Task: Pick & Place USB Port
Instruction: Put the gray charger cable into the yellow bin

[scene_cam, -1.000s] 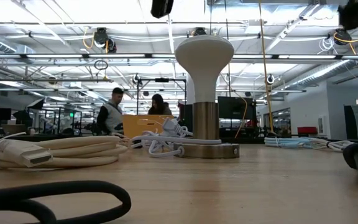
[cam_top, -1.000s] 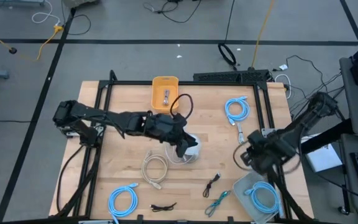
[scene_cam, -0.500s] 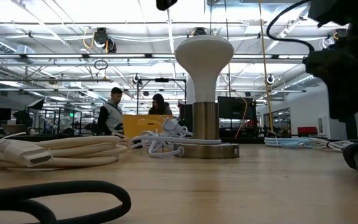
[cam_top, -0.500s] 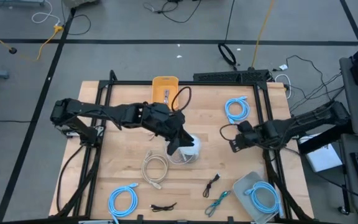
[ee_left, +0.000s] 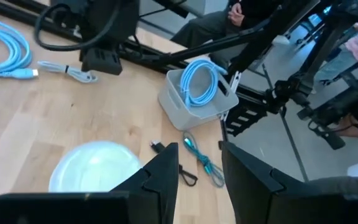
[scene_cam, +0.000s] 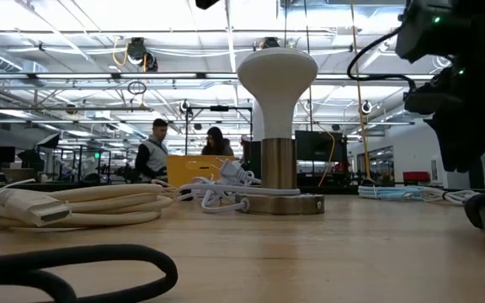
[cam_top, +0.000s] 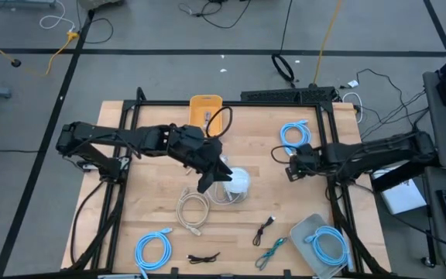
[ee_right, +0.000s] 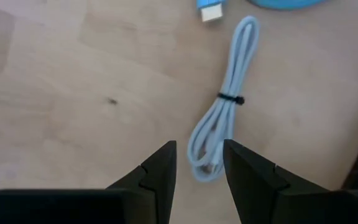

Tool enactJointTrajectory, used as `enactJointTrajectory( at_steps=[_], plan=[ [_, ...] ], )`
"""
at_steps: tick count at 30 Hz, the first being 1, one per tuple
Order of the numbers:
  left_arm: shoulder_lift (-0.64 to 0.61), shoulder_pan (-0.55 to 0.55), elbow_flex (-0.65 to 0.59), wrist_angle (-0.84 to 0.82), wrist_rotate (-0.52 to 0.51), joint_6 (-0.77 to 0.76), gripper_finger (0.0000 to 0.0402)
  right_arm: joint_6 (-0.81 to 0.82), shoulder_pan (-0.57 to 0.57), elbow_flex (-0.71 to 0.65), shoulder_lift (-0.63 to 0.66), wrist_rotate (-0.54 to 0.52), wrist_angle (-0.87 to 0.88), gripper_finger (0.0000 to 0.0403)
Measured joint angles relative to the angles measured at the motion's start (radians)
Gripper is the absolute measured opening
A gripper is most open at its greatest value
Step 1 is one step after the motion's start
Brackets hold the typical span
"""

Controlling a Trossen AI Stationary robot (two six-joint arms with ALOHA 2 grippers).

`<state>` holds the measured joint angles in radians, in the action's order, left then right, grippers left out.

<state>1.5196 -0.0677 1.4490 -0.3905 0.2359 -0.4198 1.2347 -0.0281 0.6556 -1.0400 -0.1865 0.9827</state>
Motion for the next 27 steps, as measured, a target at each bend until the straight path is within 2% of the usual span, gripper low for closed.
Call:
enactJointTrajectory(
  at_steps=[5,9,14,20,23,27],
  plan=[
    [-0.006,0.000,0.000,-0.002,-0.001,0.008,0.0124,-0.054,0.052,-0.003,-0.039,-0.015,0.017,0.0125],
    [-0.005,0.000,0.000,-0.005,-0.001,0.007,0.0124,-0.077,0.091,-0.049,-0.051,-0.020,-0.082,0.0125],
    [-0.005,0.001,0.000,-0.016,0.000,0.003,0.0124,-0.065,0.109,-0.145,-0.049,0.024,-0.249,0.0125],
    [-0.016,0.001,0.000,-0.031,-0.001,0.003,0.0124,-0.045,0.112,-0.190,-0.045,0.039,-0.262,0.0121],
    [-0.021,0.001,-0.001,-0.042,-0.005,0.003,0.0124,-0.043,0.112,-0.190,-0.046,0.040,-0.264,0.0094],
    [-0.027,0.001,0.000,-0.031,-0.022,0.007,0.0124,-0.050,0.112,-0.191,-0.046,0.040,-0.269,0.0028]
  ],
)
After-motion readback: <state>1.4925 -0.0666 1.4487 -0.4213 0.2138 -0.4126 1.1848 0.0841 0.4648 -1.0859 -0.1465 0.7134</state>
